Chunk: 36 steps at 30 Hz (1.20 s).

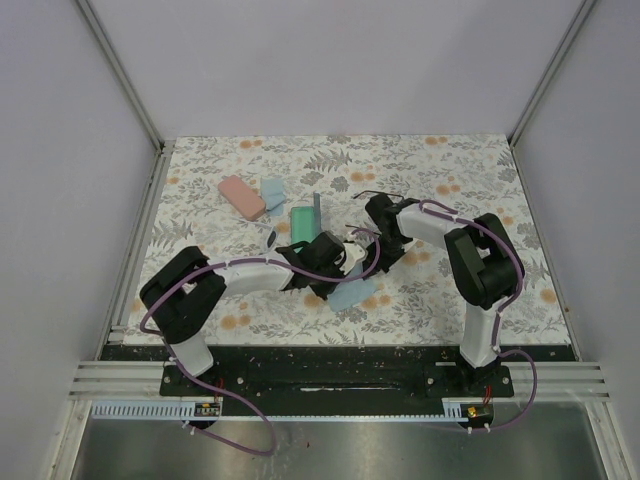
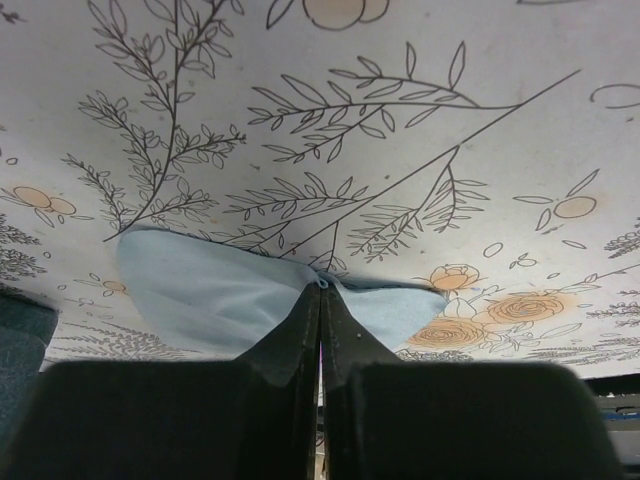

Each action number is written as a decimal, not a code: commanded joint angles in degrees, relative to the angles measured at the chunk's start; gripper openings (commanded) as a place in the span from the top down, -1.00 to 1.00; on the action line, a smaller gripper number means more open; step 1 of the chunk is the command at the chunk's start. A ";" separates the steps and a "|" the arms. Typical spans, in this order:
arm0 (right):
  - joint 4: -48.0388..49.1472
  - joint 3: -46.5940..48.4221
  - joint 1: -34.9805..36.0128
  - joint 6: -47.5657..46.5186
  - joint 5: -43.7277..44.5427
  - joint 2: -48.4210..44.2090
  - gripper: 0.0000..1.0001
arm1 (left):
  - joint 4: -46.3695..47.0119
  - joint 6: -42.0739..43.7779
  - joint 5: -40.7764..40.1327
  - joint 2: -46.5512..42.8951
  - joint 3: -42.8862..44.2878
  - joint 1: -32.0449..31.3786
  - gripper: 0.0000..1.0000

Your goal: Organize the sunglasses

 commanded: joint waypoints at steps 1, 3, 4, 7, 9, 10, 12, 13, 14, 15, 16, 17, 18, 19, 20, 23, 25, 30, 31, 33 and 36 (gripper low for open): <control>1.09 -0.39 0.62 -0.51 3.00 2.73 1.00 | -1.93 0.11 0.43 1.94 0.45 -0.02 0.90; -0.31 1.02 0.71 -1.12 3.70 1.85 1.00 | -1.58 0.37 0.95 1.41 0.28 -0.02 1.00; -0.84 1.72 0.71 -1.38 4.22 1.33 1.00 | -1.23 0.37 1.22 0.98 0.10 0.07 1.00; -2.07 3.48 0.62 -2.26 5.19 -0.52 1.00 | 0.18 0.55 1.66 -1.13 -0.77 0.07 1.00; -2.08 3.92 0.71 -2.70 5.11 -1.57 0.99 | 1.58 0.63 2.27 -3.06 -1.74 0.07 1.00; -2.08 4.27 0.63 -3.14 4.93 -1.84 0.99 | 2.28 0.64 2.45 -4.20 -2.26 -0.02 1.00; -2.08 5.24 0.62 -4.54 4.06 -2.02 0.98 | 3.95 0.64 2.98 -6.05 -3.32 -0.02 1.00; -1.73 5.59 0.71 -5.60 3.62 -1.93 0.97 | 4.14 0.55 3.24 -6.67 -3.50 -0.02 1.00; -1.72 5.77 0.71 -5.95 3.35 -2.02 0.95 | 4.05 0.63 3.42 -7.28 -3.41 -0.02 1.00; -1.72 5.77 0.71 -6.13 3.44 -2.19 0.95 | 3.79 0.64 3.50 -7.81 -3.15 -0.19 1.00; -1.46 5.77 0.63 -6.31 3.52 -2.54 0.92 | 3.44 0.64 3.24 -8.25 -2.71 -0.28 1.00; -1.02 5.51 0.71 -6.57 3.35 -2.89 0.92 | 3.09 0.46 2.81 -8.78 -2.54 -0.28 1.00; -0.41 5.24 0.63 -6.57 3.09 -3.33 0.91 | 3.00 0.46 2.45 -9.22 -2.53 -0.28 1.00; 0.29 4.98 0.62 -6.66 2.74 -3.68 0.91 | 2.65 0.46 2.10 -9.75 -2.45 -0.19 1.00; 1.26 4.63 0.62 -6.66 2.30 -4.21 0.91 | 2.56 0.46 2.10 -10.01 -2.36 -0.19 1.00; 5.20 3.14 0.71 -6.83 -0.68 -5.09 0.93 | 1.42 0.20 0.88 -10.19 -1.75 -0.37 1.00; 8.45 2.26 0.62 -6.75 -2.71 -5.71 0.96 | 0.28 0.11 -0.71 -10.28 -1.04 -0.28 1.00; 14.18 0.85 0.45 -7.27 -4.30 -7.73 0.97 | -2.19 -0.51 -5.62 -11.07 -0.34 -0.37 1.00; 14.62 0.93 0.27 -7.45 -4.38 -8.08 0.97 | -2.71 -0.94 -6.16 -11.16 -0.08 -0.37 1.00; 14.80 1.11 0.19 -7.71 -4.56 -8.69 0.97 | -3.07 -1.47 -6.43 -11.59 -0.16 -0.37 1.00; 14.71 0.76 0.10 -7.89 -5.00 -9.57 0.93 | -3.25 -1.47 -6.69 -12.56 -0.25 -0.37 1.00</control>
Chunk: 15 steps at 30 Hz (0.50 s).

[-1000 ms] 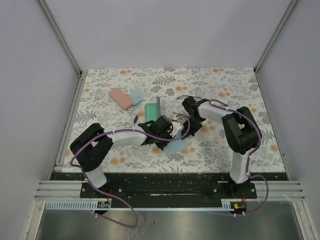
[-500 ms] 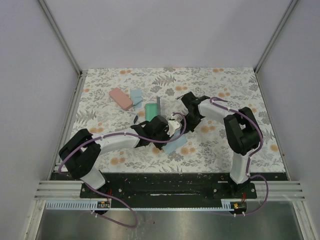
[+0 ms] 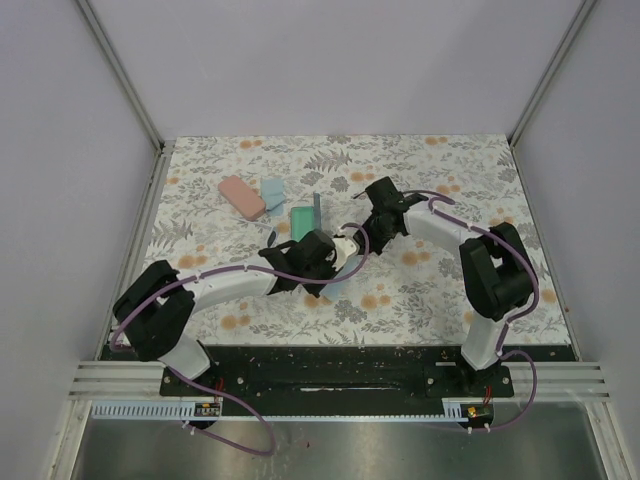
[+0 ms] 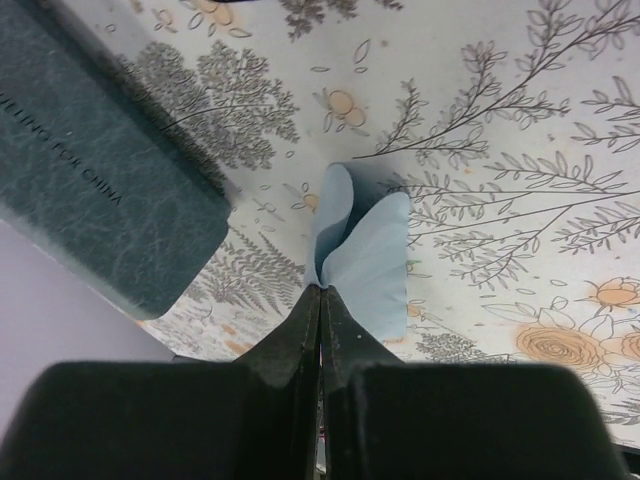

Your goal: Organize the sunglasses

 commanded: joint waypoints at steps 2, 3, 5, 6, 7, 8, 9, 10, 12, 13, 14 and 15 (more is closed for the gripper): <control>2.56 -1.12 -0.23 -1.38 -2.01 -4.64 0.80 | -0.25 -0.82 -2.82 -4.15 1.98 -0.24 1.00; 2.65 -1.82 -0.23 -1.47 -2.01 -4.99 0.71 | -0.16 -0.82 -2.65 -4.50 1.89 -0.24 1.00; 3.26 -3.49 -0.23 -1.73 -1.83 -6.04 0.52 | 0.36 -0.82 -2.65 -5.03 1.46 -0.67 1.00; 3.78 -4.46 -0.32 -1.73 -1.83 -6.74 0.44 | 0.54 -0.82 -2.56 -5.29 1.28 -1.03 1.00; 4.83 -5.86 -0.49 -1.82 -2.27 -7.36 0.36 | 0.71 -0.82 -2.65 -5.29 1.28 -1.64 1.00; 5.80 -7.26 -0.67 -1.64 -2.71 -7.98 0.35 | 0.80 -0.82 -2.82 -5.12 1.28 -1.99 1.00; 6.86 -8.50 -0.84 -1.56 -3.06 -8.59 0.28 | 0.80 -0.82 -2.74 -4.95 1.36 -2.34 1.00; 8.26 -9.81 -1.02 -1.38 -3.41 -9.12 0.21 | 0.80 -0.82 -2.65 -4.51 1.45 -2.61 1.00; 9.76 -11.75 -1.11 -1.38 -4.11 -10.09 0.03 | 0.63 -0.82 -2.56 -3.89 1.80 -2.96 1.00; 10.55 -12.54 -1.11 -1.20 -4.12 -10.61 -0.05 | 0.54 -0.82 -2.47 -3.63 1.72 -3.22 1.00; 11.17 -13.42 -1.20 -0.94 -4.12 -11.14 -0.09 | 0.45 -0.91 -2.47 -3.36 1.72 -3.23 1.00; 11.69 -14.30 -1.20 -0.42 -4.20 -11.41 -0.10 | 0.36 -0.82 -2.47 -3.10 1.63 -3.31 1.00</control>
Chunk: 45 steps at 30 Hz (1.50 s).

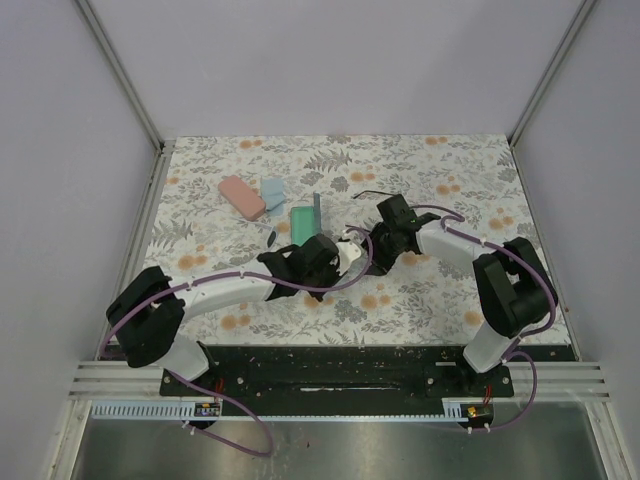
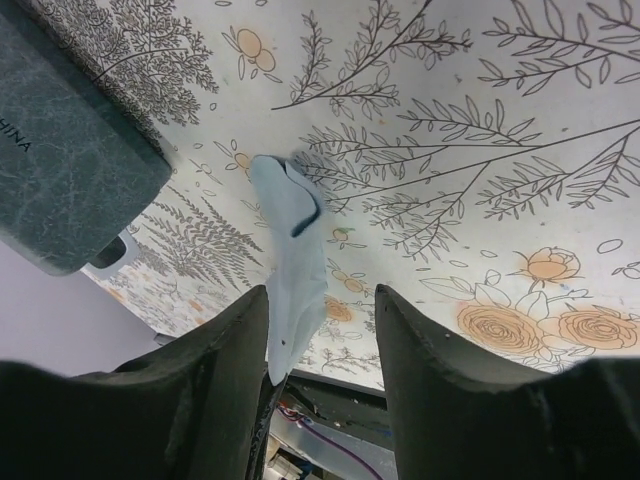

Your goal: Organize the sunglasses

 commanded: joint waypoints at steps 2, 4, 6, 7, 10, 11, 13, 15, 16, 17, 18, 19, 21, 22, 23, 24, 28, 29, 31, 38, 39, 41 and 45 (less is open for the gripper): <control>5.97 -3.69 -0.39 1.10 -2.06 -3.65 -0.12 | 1.19 -2.32 -0.68 0.38 1.37 -1.06 1.00; 6.94 -4.13 -0.39 1.27 -2.77 -2.95 -0.12 | 1.28 -2.51 -0.59 0.38 1.19 -1.33 1.00; 7.65 -4.31 -0.39 1.27 -3.12 -2.42 -0.12 | 1.37 -2.77 -0.50 0.38 1.01 -1.77 1.00; 8.00 -4.48 -0.39 1.27 -3.21 -2.25 -0.12 | 1.46 -2.95 -0.24 0.47 1.01 -2.03 1.00; 9.23 -5.53 -0.39 1.54 -3.30 -1.89 -0.12 | 2.07 -3.30 0.99 1.17 0.66 -2.82 1.00; 9.41 -5.89 -0.39 1.54 -3.30 -1.89 -0.11 | 2.16 -3.65 1.17 1.43 0.66 -3.08 1.00; 9.49 -6.76 -0.39 1.63 -3.30 -2.24 -0.11 | 2.16 -4.00 1.17 2.31 0.66 -3.61 1.00; 9.41 -8.25 -0.39 1.62 -2.77 -3.12 -0.08 | 2.16 -4.27 1.08 2.92 0.66 -4.05 1.00; 9.41 -9.05 -0.48 1.63 -2.33 -4.08 -0.08 | 2.25 -4.44 0.99 3.19 0.58 -4.23 1.00; 9.41 -9.75 -0.48 1.71 -1.89 -4.52 -0.08 | 2.25 -4.53 1.08 3.37 0.57 -4.40 1.00; 9.41 -10.54 -0.39 1.80 -1.54 -5.23 -0.07 | 2.25 -4.53 1.17 3.54 0.66 -4.58 1.00; 9.49 -11.16 -0.39 1.63 -1.02 -5.84 -0.07 | 2.25 -4.53 1.17 3.80 0.58 -4.84 1.00; 8.97 -11.95 -0.39 0.58 0.13 -7.07 -0.07 | 2.25 -4.88 1.17 4.16 0.57 -5.28 1.00; 8.71 -12.30 -0.56 0.22 0.65 -7.60 -0.07 | 2.34 -4.97 1.17 4.25 0.40 -5.55 1.00; 8.70 -12.74 -0.48 -0.22 0.83 -7.95 -0.06 | 2.51 -5.15 1.17 4.42 0.22 -5.81 1.00; 8.62 -13.35 -0.48 -0.22 0.92 -8.04 -0.06 | 2.60 -5.23 1.17 4.51 -0.04 -5.99 1.00; 11.59 -15.55 -0.48 0.31 -0.21 -7.08 0.01 | 2.60 -5.85 1.17 5.04 -0.22 -6.34 1.00; 12.21 -15.82 -0.48 0.48 -0.74 -6.64 0.03 | 2.69 -6.02 1.17 4.95 -0.13 -6.34 1.00; 13.53 -15.82 -0.48 0.57 -1.01 -5.76 0.06 | 2.78 -6.03 1.17 4.95 0.05 -6.43 1.00; 14.77 -14.86 -0.39 0.13 -1.10 -3.04 0.22 | 2.60 -6.73 1.17 4.51 0.40 -6.43 1.00; 14.77 -14.77 -0.39 0.04 -1.01 -2.69 0.25 | 2.60 -6.73 1.17 4.51 0.49 -6.43 1.00; 15.12 -14.59 -0.39 -0.13 -1.10 -2.07 0.31 | 2.60 -6.82 1.17 4.51 0.57 -6.43 1.00; 13.89 -13.19 -0.39 -1.19 -0.93 -0.58 0.62 | 2.60 -6.82 1.17 4.77 0.75 -6.43 1.00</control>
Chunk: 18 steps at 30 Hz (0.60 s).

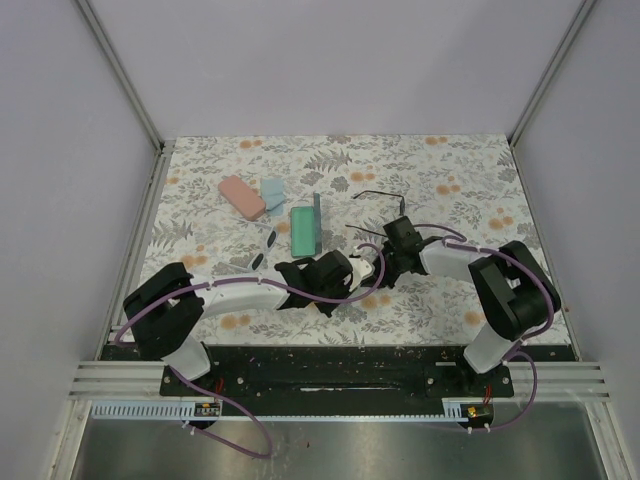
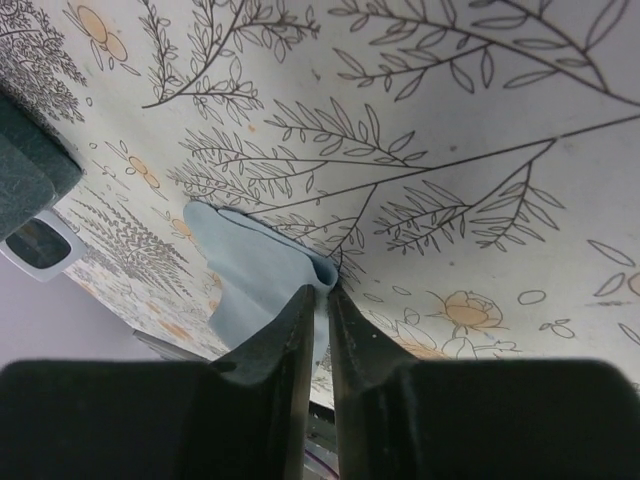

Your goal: Organize the sunglasses

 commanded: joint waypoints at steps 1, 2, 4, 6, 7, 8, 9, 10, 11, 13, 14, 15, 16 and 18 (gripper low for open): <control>-0.49 2.16 -0.24 -1.47 0.91 1.68 0.67 | 2.12 -0.83 0.58 -0.01 0.82 -0.31 1.00; -0.84 2.42 -0.24 -1.65 1.17 1.76 0.72 | 2.12 -0.83 0.58 0.16 0.90 -0.31 1.00; -1.37 3.12 -0.24 -2.35 1.53 1.59 0.91 | 2.30 -1.00 0.58 0.16 0.64 -0.31 1.00; -2.59 4.35 -0.24 -3.40 2.05 1.15 1.00 | 2.30 -1.70 0.49 0.16 0.64 -0.22 1.00; -2.86 4.97 -0.24 -4.36 2.14 0.80 1.00 | 2.12 -2.14 0.14 0.34 0.73 -0.22 1.00; -2.69 6.02 -0.24 -5.42 1.97 0.45 1.00 | 2.03 -2.50 -0.21 0.34 0.99 -0.13 1.00; -2.69 7.07 -0.15 -6.30 1.88 0.10 1.00 | 1.95 -3.02 -0.39 0.16 0.99 0.04 1.00; -2.86 8.21 -0.32 -7.52 1.53 -0.25 1.00 | 1.86 -3.72 -0.30 0.16 1.08 0.31 1.00; -2.78 9.35 -0.24 -8.67 1.01 -0.43 1.00 | 1.77 -4.16 -0.13 -0.10 1.17 0.66 1.00; -2.69 12.51 -0.24 -11.13 -1.27 -0.08 1.00 | 1.42 -4.87 0.05 -0.63 1.43 1.45 1.00; -3.91 14.88 -0.24 -12.45 -3.11 0.44 1.00 | 1.24 -5.22 -0.04 -1.06 1.52 1.89 1.00; -6.27 17.69 -0.24 -14.37 -3.83 0.97 1.00 | 0.89 -5.48 -0.21 -1.33 1.69 2.33 1.00; -7.68 19.80 -0.06 -15.44 -4.27 1.23 1.00 | 0.54 -5.75 -0.47 -1.68 1.96 2.68 1.00; -9.19 23.06 0.20 -17.11 -4.88 1.50 1.00 | -0.69 -6.27 -1.53 -2.30 2.74 3.64 1.00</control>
